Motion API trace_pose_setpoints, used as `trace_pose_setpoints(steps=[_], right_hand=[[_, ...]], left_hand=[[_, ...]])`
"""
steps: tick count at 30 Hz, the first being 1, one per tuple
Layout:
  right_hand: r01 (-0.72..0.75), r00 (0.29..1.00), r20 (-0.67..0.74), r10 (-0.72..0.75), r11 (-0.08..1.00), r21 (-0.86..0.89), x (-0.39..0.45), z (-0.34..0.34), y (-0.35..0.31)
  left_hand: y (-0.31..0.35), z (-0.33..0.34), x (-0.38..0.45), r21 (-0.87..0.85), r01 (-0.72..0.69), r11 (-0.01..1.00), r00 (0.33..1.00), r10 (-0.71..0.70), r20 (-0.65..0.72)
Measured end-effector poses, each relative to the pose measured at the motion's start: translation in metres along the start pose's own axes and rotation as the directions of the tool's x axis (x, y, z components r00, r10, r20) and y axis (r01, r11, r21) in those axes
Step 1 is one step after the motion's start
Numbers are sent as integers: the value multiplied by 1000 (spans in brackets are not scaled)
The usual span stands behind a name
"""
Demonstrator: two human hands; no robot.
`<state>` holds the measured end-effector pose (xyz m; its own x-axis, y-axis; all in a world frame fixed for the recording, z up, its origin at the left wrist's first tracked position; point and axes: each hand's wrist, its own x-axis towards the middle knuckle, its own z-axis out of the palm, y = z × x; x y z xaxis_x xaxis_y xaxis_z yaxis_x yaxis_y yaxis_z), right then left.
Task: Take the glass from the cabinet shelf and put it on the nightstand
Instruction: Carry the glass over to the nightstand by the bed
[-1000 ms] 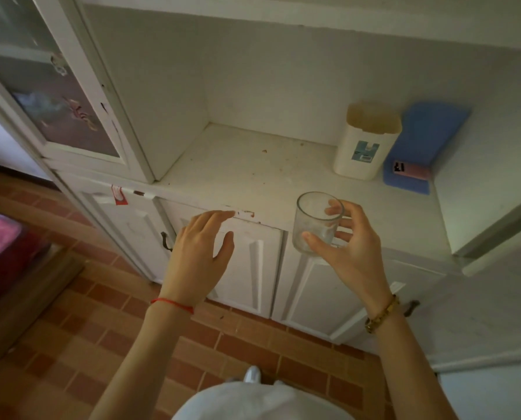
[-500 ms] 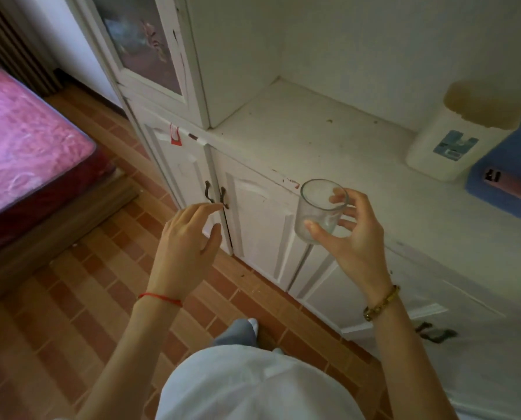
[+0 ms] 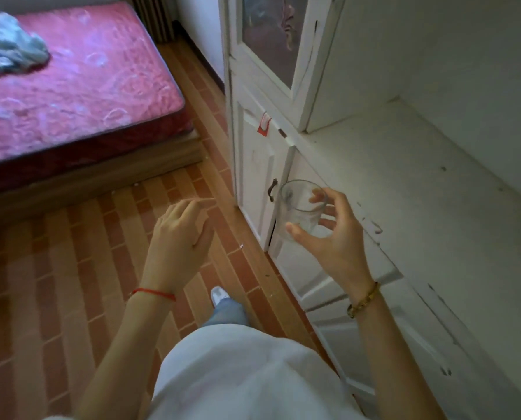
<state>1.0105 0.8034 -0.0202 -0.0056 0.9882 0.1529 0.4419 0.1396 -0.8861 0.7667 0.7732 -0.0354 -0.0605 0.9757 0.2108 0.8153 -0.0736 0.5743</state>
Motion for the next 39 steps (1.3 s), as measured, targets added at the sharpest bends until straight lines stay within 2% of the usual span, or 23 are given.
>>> trace_pose_setpoints(steps=[6,12,23,27,31,39], right_hand=[[80,980,182,-84,996,30,87,69,-19],[173,934,300,-191,981,87,165,161,-54],[317,777,526,-346,937,147,251,313,-103],[312,710,599,-371,928,204,280,367,-119],[322,620,661,-422,906,276,316,428,-137],[345,390,754,-529,843,413,387,555,-198]], left_hand=[[-55,-27,35,10,179,984,977,-177,-117],[-114,-67,77,47,330,943,921,-311,-235],[-207,-127,111,45,544,838,788,-491,-372],[-241,-141,126,8,625,781,707,-561,-431],[-273,-153,149,-44,712,701,591,-631,-502],[-341,-200,192,-95,836,541,377,-691,-617]])
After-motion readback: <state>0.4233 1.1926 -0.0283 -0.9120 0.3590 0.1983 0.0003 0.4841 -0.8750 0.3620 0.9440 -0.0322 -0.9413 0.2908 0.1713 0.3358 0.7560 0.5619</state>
